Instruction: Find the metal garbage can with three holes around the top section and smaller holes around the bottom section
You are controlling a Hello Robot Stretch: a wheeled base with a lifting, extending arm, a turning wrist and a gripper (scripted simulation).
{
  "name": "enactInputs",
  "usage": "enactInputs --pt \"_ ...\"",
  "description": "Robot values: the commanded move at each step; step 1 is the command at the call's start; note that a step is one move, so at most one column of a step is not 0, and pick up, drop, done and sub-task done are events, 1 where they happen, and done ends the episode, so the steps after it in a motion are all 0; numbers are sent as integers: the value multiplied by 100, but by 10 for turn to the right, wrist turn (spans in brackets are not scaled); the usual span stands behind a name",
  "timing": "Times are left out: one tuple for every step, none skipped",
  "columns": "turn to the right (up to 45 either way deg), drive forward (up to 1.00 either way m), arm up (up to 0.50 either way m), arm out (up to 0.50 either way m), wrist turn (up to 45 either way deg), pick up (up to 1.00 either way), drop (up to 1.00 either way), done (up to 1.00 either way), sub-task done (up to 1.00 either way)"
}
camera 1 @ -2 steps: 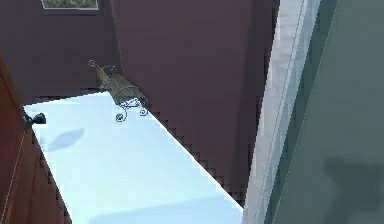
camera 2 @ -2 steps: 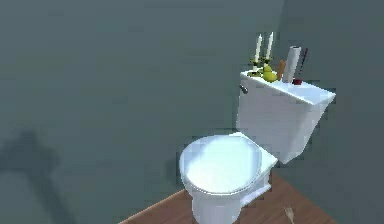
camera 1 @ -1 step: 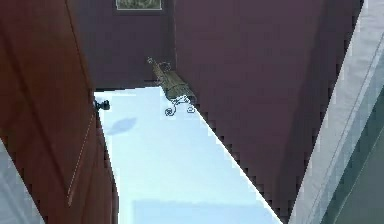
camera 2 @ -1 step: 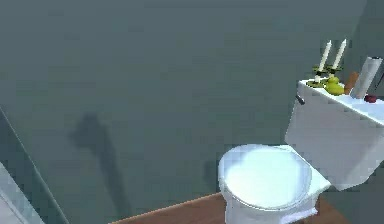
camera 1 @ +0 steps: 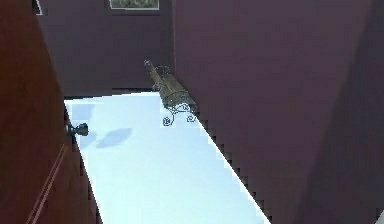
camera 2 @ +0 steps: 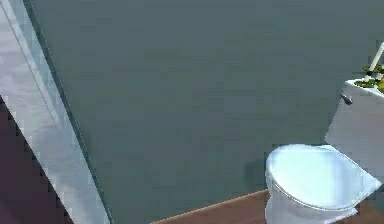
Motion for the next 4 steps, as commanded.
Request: enactInputs --pt "0 90 0 0 0 0 0 0 0" --pt "-300 0 0 0 0 0 0 0 0" --pt "0 5 0 0 0 0 0 0 0" --pt "-150 0 0 0 0 0 0 0 0"
